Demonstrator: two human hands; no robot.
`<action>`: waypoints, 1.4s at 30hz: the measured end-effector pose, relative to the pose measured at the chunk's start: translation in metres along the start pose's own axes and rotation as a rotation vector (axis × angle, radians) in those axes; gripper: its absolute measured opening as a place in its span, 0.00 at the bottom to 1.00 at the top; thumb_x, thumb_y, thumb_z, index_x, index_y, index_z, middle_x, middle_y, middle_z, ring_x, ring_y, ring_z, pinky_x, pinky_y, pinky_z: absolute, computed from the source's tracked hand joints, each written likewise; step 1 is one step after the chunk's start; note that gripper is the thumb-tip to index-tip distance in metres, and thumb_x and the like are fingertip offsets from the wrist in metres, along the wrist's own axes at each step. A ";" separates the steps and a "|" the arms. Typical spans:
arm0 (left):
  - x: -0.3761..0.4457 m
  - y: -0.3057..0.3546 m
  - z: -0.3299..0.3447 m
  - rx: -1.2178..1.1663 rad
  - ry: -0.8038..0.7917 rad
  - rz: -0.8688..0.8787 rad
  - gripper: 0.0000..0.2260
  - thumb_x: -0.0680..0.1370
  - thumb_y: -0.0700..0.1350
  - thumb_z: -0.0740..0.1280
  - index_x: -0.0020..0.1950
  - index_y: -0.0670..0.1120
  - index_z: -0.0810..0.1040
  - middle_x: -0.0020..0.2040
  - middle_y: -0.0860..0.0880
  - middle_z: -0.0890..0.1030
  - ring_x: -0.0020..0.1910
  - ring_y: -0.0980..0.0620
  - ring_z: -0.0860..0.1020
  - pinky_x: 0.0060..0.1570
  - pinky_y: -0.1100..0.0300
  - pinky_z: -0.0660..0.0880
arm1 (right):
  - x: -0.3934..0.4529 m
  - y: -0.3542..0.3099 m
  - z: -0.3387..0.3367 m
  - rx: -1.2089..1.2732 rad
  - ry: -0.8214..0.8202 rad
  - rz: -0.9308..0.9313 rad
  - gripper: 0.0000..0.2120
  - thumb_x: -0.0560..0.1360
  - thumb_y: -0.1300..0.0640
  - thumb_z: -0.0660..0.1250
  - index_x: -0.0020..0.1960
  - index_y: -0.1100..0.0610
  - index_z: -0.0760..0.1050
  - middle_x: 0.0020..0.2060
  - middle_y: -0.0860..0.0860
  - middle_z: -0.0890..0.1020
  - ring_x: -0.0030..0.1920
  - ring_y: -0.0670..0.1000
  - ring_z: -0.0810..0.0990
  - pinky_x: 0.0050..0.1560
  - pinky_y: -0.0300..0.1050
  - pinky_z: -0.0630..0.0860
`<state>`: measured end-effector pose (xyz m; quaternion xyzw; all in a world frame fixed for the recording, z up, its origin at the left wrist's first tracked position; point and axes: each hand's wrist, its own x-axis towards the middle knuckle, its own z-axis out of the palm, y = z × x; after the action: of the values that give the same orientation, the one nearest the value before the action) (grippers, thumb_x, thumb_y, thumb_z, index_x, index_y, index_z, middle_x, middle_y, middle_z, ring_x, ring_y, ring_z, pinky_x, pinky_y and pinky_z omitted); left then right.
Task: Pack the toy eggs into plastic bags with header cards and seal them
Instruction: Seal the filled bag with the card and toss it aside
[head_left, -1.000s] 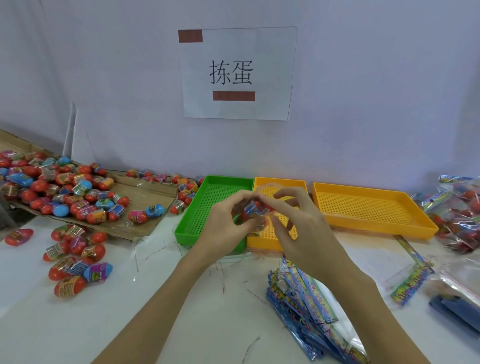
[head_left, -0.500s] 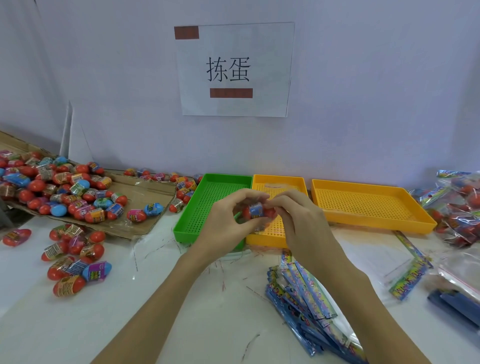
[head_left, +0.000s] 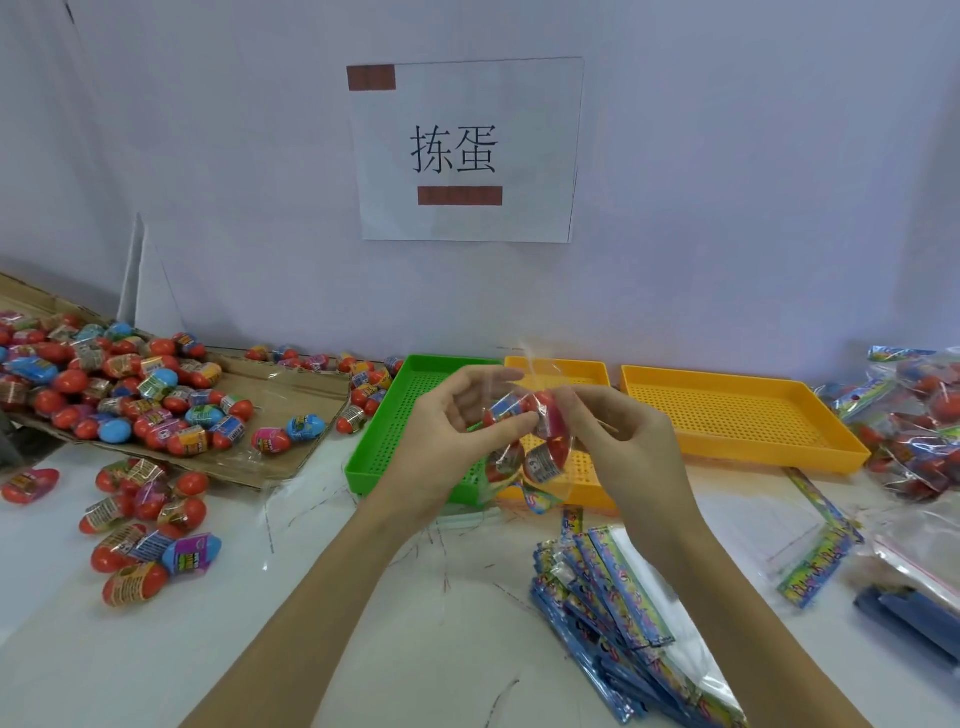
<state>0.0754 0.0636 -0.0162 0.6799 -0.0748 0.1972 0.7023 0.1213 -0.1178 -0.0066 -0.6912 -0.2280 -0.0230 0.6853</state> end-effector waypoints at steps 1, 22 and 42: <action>-0.001 0.000 0.001 0.005 -0.017 -0.008 0.19 0.72 0.43 0.80 0.62 0.50 0.83 0.58 0.49 0.86 0.61 0.50 0.84 0.54 0.60 0.81 | 0.000 0.001 0.000 0.000 0.019 0.000 0.08 0.79 0.49 0.71 0.52 0.51 0.86 0.45 0.46 0.88 0.49 0.47 0.86 0.52 0.44 0.83; -0.002 0.003 0.001 -0.087 0.070 -0.266 0.09 0.77 0.48 0.72 0.49 0.45 0.89 0.50 0.42 0.88 0.44 0.48 0.88 0.43 0.61 0.83 | 0.003 0.004 -0.013 0.115 0.077 0.262 0.10 0.81 0.53 0.69 0.46 0.57 0.85 0.42 0.51 0.88 0.42 0.51 0.87 0.41 0.40 0.83; -0.006 -0.001 0.008 0.283 -0.136 -0.073 0.14 0.86 0.37 0.61 0.53 0.47 0.86 0.48 0.43 0.88 0.49 0.44 0.86 0.52 0.55 0.83 | -0.004 0.015 0.002 -0.808 0.013 -0.648 0.08 0.77 0.56 0.75 0.54 0.57 0.86 0.47 0.52 0.85 0.50 0.56 0.82 0.51 0.57 0.78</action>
<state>0.0715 0.0551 -0.0191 0.7860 -0.0690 0.1335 0.5997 0.1228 -0.1163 -0.0219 -0.7944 -0.3990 -0.3248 0.3228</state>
